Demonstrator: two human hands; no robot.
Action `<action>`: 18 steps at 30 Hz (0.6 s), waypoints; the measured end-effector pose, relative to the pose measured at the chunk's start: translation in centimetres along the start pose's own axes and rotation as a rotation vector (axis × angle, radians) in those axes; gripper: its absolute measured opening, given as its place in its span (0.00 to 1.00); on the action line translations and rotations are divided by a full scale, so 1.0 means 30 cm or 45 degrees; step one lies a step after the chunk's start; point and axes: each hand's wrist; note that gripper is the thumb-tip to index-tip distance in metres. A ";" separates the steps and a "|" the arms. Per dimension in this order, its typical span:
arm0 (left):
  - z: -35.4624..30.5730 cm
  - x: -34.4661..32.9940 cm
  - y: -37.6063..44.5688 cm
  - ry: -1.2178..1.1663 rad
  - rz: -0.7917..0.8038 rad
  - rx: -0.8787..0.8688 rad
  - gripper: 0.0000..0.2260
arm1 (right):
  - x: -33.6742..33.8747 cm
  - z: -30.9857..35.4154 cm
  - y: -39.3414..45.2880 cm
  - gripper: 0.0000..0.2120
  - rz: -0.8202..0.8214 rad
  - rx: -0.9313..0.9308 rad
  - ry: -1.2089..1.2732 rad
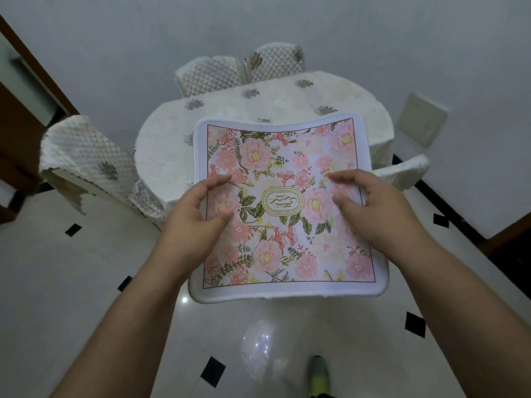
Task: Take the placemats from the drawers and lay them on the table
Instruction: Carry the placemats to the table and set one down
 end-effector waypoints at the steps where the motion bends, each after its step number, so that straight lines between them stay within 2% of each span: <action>1: -0.015 -0.022 0.033 0.002 -0.016 0.005 0.25 | 0.018 -0.006 0.045 0.15 0.014 0.007 -0.003; 7: -0.070 -0.122 0.172 0.031 -0.099 0.001 0.24 | 0.093 -0.021 0.261 0.16 0.090 0.045 -0.040; 11: -0.083 -0.158 0.252 -0.016 -0.097 0.072 0.24 | 0.115 -0.033 0.353 0.16 0.109 0.016 -0.016; 18: -0.056 -0.215 0.452 0.028 -0.044 0.047 0.24 | 0.101 -0.050 0.523 0.20 0.120 -0.038 -0.085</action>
Point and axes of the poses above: each hand's wrist, its own y-axis towards the middle knuckle, its own x-axis out of the back of the hand, z = x × y, and after that the axes turned 12 degrees about y, right-handed
